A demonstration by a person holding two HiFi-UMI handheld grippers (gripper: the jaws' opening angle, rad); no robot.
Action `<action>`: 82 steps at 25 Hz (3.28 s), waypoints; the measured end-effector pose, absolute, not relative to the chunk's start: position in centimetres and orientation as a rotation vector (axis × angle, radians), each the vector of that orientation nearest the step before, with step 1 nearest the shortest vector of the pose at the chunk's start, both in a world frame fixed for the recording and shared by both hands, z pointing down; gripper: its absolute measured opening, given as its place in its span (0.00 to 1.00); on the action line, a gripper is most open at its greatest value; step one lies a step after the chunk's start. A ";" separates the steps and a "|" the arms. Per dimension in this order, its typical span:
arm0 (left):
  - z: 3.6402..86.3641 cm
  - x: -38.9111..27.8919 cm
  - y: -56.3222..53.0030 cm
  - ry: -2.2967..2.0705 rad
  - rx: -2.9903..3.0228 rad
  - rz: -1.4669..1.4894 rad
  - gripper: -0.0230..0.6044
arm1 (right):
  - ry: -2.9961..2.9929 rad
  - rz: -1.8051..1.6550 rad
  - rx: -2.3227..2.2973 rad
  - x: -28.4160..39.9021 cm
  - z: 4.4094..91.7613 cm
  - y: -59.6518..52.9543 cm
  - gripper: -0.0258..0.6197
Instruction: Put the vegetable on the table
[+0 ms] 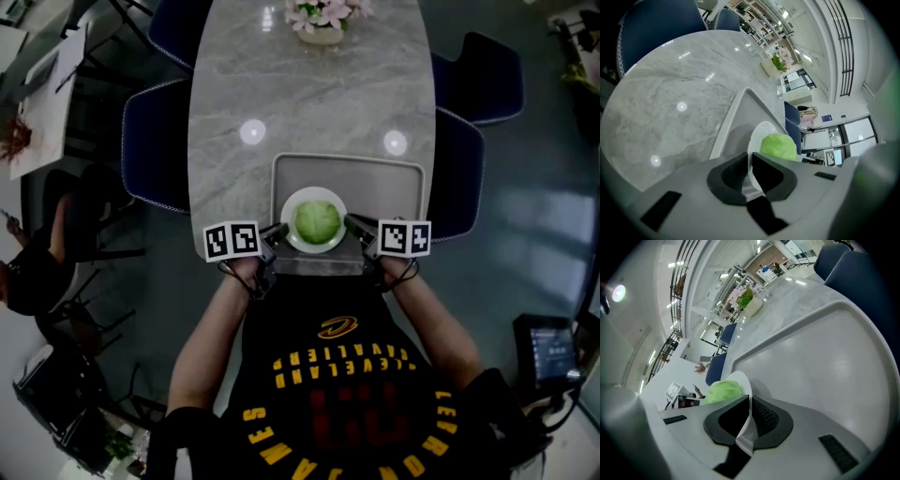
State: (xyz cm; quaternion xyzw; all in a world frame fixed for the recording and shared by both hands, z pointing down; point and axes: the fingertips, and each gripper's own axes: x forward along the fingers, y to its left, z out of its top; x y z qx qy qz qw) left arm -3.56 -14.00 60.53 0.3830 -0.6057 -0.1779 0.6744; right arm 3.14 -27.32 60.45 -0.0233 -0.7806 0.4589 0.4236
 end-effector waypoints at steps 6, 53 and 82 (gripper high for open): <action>59.6 -4.1 -13.2 -1.407 0.830 -0.448 0.09 | -1.956 1.167 -0.108 2.0 59.3 -26.8 0.08; 62.6 -23.9 -0.3 -1.387 0.874 -0.392 0.09 | -1.953 1.248 0.045 -16.0 61.9 -13.1 0.08; 65.4 -28.3 -1.8 -1.422 0.857 -0.281 0.09 | -1.919 1.187 0.168 -20.0 64.9 -14.2 0.08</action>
